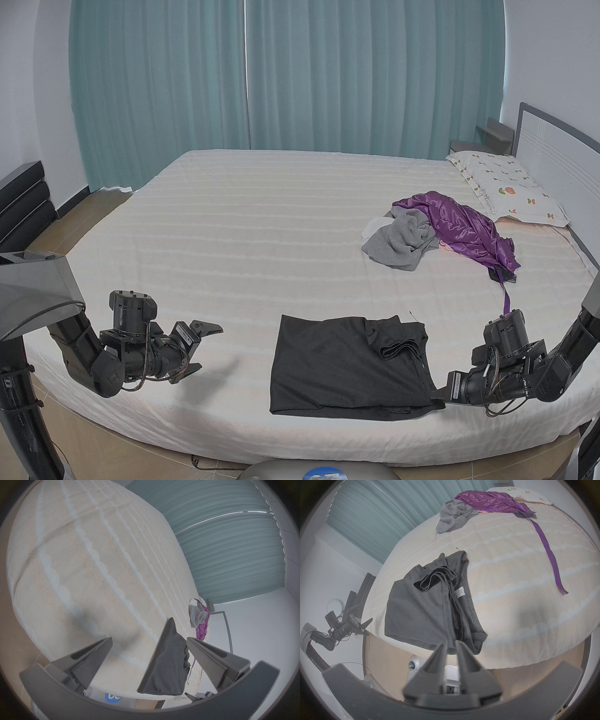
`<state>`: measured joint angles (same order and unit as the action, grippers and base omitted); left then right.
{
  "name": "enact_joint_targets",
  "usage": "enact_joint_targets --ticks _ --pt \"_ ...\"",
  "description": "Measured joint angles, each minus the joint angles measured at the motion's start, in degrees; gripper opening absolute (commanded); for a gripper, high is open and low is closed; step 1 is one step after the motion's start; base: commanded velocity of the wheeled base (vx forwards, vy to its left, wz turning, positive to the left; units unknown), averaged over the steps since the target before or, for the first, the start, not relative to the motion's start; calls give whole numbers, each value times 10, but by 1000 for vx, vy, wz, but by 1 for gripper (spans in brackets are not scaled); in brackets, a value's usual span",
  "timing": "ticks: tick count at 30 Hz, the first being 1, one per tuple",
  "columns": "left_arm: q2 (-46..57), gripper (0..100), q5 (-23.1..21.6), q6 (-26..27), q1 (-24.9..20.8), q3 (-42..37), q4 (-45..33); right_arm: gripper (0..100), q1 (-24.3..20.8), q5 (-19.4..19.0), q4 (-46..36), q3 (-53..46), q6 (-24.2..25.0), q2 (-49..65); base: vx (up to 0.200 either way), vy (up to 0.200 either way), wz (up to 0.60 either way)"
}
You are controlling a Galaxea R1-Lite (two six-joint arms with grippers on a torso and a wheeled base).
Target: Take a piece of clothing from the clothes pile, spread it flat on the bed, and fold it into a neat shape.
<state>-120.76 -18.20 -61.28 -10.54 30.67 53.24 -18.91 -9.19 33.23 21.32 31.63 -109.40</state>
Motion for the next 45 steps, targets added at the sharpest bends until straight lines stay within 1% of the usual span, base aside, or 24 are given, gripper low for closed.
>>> enact_joint_targets --ticks 5,9,12,15,20,24,30,33,36,39,45 --pt "0 100 0 0 0 0 0 100 2 -1 2 6 -4 3 0 0 0" --pt "0 100 0 0 -1 0 0 100 -1 -4 2 34 6 2 0 0 0" --pt "0 100 0 0 -1 1 0 100 -12 -5 2 68 36 -4 0 0 0" --pt "0 100 0 0 -1 1 0 100 -28 -5 2 108 76 -18 0 0 0" --pt "0 100 0 0 -1 0 0 100 -61 -5 0 175 128 -67 0 0 0" --pt "0 100 0 0 -1 0 0 100 -79 -6 -4 222 150 -113 0 0 0" --pt "0 100 0 0 -1 0 0 100 -88 -3 -5 291 159 -177 0 0 0" --pt "0 100 0 0 -1 0 0 100 -79 10 -5 324 158 -204 0 0 0" --pt "0 100 0 0 -1 0 0 100 -58 31 -5 355 157 -226 0 0 0" --pt "0 100 0 0 -1 0 0 100 -27 44 -2 379 156 -241 0 0 0" --pt "0 100 0 0 -1 0 0 100 38 49 3 393 155 -251 0 0 0"
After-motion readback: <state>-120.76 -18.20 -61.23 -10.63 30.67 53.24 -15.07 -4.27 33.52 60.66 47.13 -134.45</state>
